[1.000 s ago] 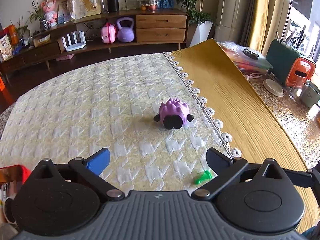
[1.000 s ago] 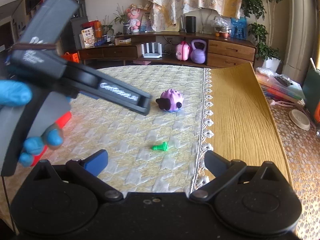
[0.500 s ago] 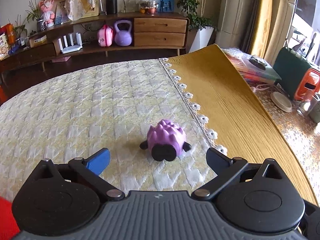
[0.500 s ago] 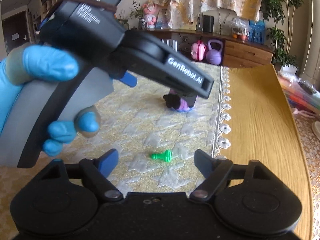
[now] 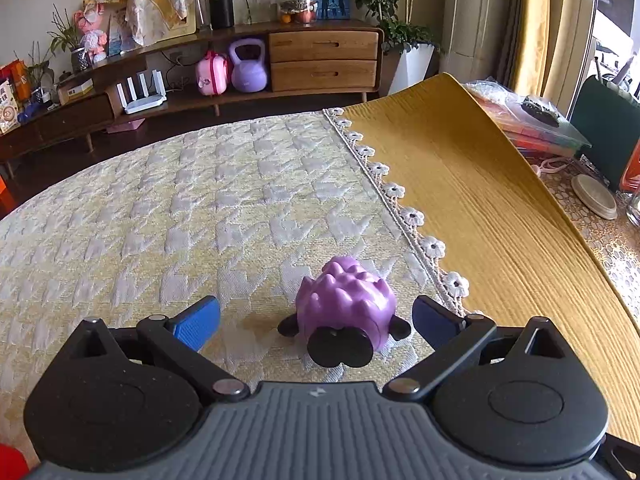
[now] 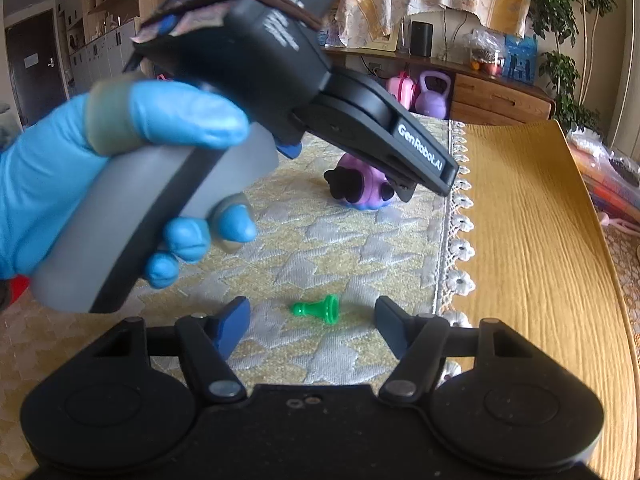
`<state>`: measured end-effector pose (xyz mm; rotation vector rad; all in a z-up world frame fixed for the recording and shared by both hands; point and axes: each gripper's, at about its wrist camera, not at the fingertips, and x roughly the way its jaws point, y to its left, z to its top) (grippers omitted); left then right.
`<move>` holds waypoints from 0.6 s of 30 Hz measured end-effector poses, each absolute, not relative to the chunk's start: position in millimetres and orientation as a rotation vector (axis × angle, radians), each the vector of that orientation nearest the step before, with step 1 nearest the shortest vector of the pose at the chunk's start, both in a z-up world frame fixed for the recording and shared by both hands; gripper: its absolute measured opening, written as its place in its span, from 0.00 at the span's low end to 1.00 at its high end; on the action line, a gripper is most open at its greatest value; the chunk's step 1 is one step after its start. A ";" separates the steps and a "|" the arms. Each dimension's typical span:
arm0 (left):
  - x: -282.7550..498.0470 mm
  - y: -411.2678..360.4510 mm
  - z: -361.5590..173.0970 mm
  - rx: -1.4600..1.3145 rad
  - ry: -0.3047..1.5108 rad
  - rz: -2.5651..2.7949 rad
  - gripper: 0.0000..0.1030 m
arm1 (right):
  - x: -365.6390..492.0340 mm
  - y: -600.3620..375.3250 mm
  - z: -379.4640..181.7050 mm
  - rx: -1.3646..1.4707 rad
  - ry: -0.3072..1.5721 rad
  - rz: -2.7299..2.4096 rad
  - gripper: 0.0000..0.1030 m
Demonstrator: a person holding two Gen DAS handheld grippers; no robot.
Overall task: Organize rigid objects
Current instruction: 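Move the left tool to the purple spiky toy while the right tool approaches the green piece, then grasp the purple spiky toy with the left tool while the right tool grasps the green piece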
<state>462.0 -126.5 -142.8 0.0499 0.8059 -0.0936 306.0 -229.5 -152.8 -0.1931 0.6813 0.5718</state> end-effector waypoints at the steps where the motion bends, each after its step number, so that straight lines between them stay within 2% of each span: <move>1: 462.8 -126.0 -144.1 0.044 0.807 -0.095 1.00 | 305.5 -229.4 -152.9 -0.200 0.676 0.573 0.63; 8: 468.2 -120.2 -151.1 -0.015 0.819 -0.085 0.97 | 301.7 -224.8 -150.4 -0.231 0.657 0.593 0.49; 12: 467.9 -120.7 -153.9 -0.025 0.834 -0.112 0.73 | 298.7 -221.0 -150.0 -0.263 0.642 0.599 0.40; 16: 465.4 -121.0 -151.7 -0.025 0.822 -0.129 0.63 | 301.2 -223.9 -150.0 -0.224 0.658 0.605 0.38; 18: 464.5 -120.5 -151.1 -0.028 0.827 -0.124 0.63 | 302.2 -225.3 -149.6 -0.213 0.661 0.601 0.36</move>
